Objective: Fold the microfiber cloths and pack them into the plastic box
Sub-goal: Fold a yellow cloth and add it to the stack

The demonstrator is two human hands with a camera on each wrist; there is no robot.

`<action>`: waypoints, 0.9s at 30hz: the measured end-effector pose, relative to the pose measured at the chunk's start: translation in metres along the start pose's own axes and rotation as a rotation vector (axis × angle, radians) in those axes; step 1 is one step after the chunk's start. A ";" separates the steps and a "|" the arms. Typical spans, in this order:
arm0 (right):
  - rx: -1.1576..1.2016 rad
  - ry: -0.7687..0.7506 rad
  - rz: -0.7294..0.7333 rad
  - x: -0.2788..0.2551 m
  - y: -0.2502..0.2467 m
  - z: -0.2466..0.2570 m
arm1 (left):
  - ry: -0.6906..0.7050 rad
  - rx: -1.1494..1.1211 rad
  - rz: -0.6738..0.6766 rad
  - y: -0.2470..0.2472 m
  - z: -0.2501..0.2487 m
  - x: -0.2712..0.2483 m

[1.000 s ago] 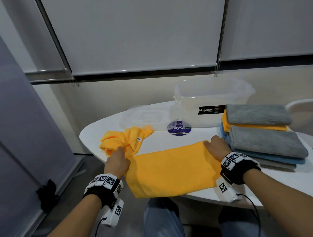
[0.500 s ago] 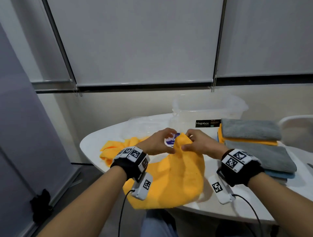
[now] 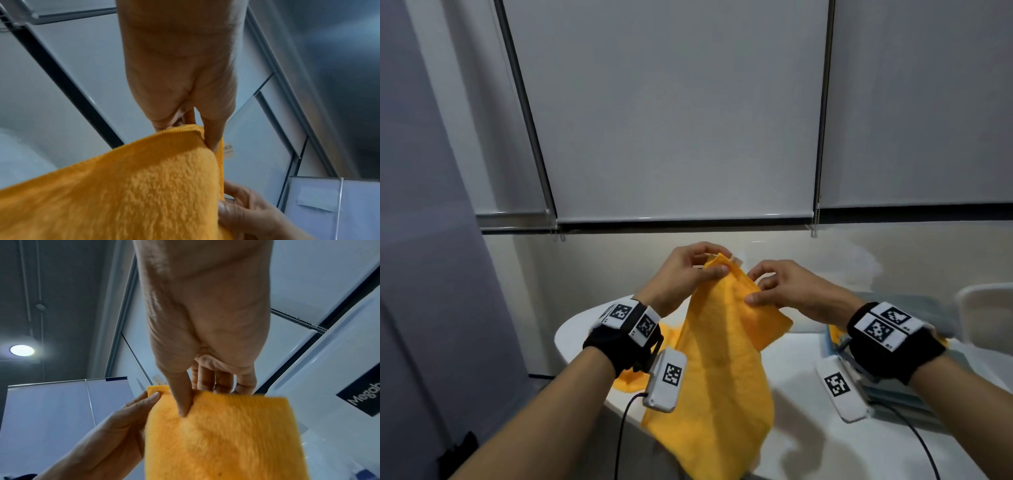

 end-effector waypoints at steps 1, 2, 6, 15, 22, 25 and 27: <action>-0.016 -0.016 -0.028 0.000 -0.002 0.005 | 0.005 0.032 -0.019 -0.004 -0.004 0.001; -0.043 -0.037 -0.056 0.001 -0.005 0.011 | 0.003 0.075 -0.033 -0.007 -0.008 0.001; -0.208 -0.126 -0.110 0.005 -0.018 0.037 | 0.035 0.243 -0.080 -0.024 -0.024 0.003; -0.258 -0.189 -0.020 0.001 -0.056 0.059 | 0.028 0.395 -0.176 -0.077 -0.050 -0.007; -0.170 -0.305 -0.061 -0.005 -0.081 0.098 | -0.027 0.373 -0.056 -0.089 -0.079 -0.011; -0.210 -0.280 -0.099 -0.004 -0.088 0.107 | -0.040 0.232 -0.048 -0.091 -0.090 -0.014; -0.248 -0.285 -0.127 -0.003 -0.093 0.112 | -0.058 0.180 -0.051 -0.091 -0.096 -0.015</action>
Point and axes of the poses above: each hand's wrist, its own x-axis towards the middle knuckle, its own y-axis out of the palm, z = x × y, the point moved 2 cm from there along x, towards the middle knuckle, and after that the axes turned 5 degrees about z, right-handed, at the moved point
